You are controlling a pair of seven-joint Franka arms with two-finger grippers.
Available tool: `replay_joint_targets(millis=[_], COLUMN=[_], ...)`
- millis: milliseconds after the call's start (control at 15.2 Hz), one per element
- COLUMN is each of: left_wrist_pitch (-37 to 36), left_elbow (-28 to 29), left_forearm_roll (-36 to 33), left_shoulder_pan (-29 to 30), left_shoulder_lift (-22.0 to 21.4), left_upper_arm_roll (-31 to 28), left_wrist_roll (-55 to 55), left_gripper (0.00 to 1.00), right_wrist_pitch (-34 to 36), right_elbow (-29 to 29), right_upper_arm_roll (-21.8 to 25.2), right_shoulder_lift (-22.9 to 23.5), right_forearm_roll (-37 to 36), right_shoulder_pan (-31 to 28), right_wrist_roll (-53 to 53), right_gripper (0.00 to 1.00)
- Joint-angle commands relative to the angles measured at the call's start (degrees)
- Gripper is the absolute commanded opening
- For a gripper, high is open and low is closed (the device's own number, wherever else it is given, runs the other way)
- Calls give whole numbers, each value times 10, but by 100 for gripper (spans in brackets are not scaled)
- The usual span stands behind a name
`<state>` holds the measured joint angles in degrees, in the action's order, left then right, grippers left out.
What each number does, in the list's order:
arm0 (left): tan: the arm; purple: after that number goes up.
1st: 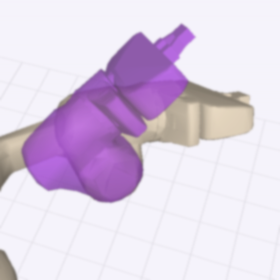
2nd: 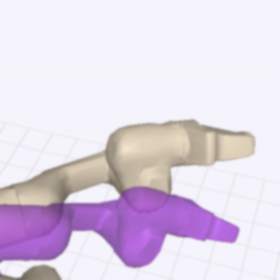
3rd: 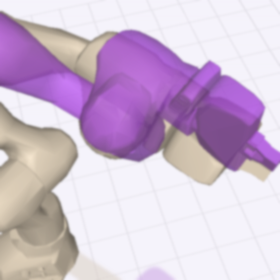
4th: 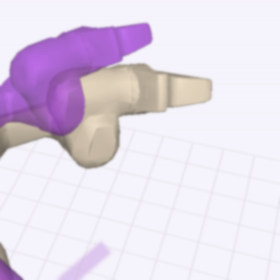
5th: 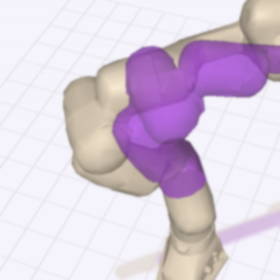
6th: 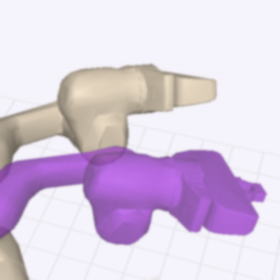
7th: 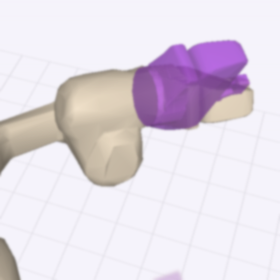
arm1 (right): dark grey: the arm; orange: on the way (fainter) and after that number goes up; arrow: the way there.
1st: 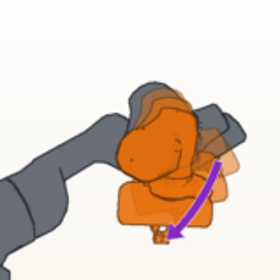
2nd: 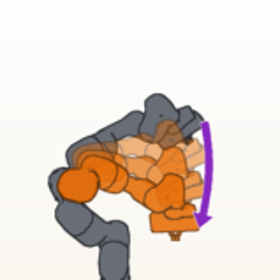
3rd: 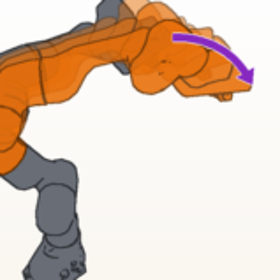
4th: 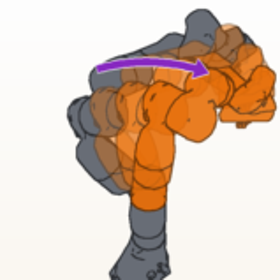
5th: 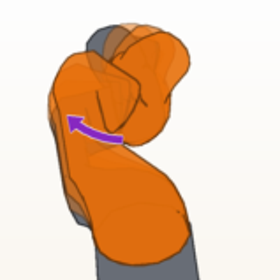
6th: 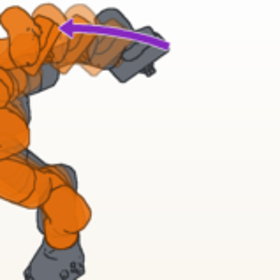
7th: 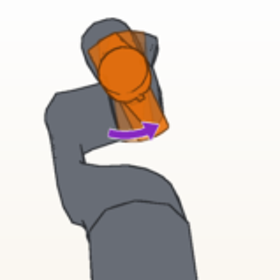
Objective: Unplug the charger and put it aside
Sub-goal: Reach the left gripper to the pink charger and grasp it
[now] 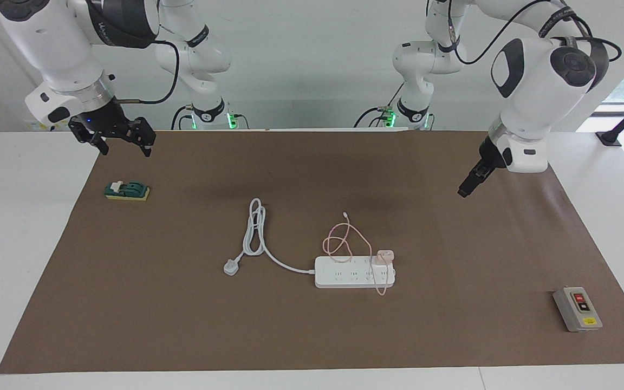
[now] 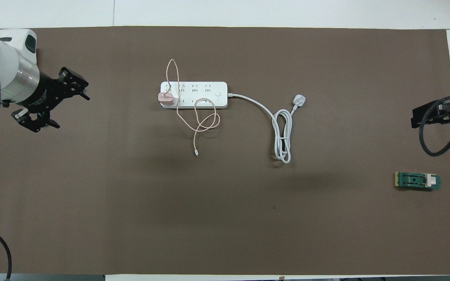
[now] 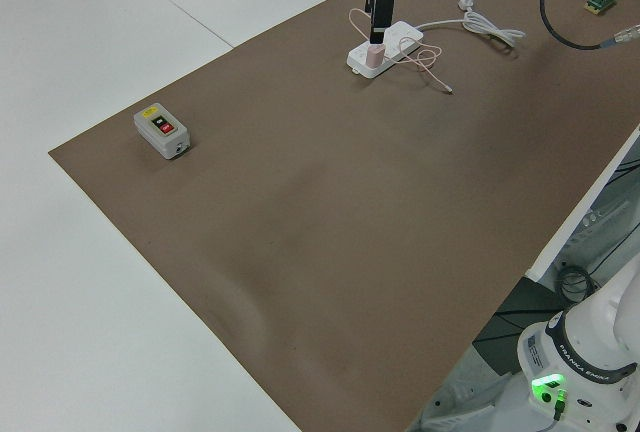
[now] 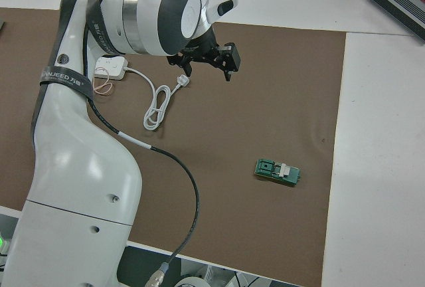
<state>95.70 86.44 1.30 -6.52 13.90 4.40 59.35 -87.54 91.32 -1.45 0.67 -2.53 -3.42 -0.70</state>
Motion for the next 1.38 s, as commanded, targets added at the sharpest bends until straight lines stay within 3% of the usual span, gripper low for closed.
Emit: replay_joint_targets(millis=[0,329,461,725,988,1318], left_wrist_pitch=[-12,-31,-11,98,139,211], left_elbow=[-96,-218,-230,-156,-125,-38], left_forearm_roll=[-4,-3,-4,-4,-6,-6], left_shoulder_pan=[-15,-34,-58,-85,-104,-119], left_shoulder_lift=[79,192,218,209,213,191], left_upper_arm_roll=[-11,-14,-18,-23,-23,-24], left_wrist_roll=[118,236,297,356,416,433], left_gripper=[100,100,100,100,100,100], right_wrist_pitch=[-3,-4,-3,-3,-3,-7], right_elbow=[11,11,11,11,12,11], right_upper_arm_roll=[-7,-7,-6,-7,-6,-7], right_shoulder_lift=[-10,-10,-10,-10,-10,-10], right_forearm_roll=[-2,-2,-2,-2,-2,-2], right_shoulder_pan=[-7,-7,-11,-17,-18,-12], right_wrist_roll=[-6,-6,-4,-5,-5,-9], right_gripper=[100,100,100,100,100,100])
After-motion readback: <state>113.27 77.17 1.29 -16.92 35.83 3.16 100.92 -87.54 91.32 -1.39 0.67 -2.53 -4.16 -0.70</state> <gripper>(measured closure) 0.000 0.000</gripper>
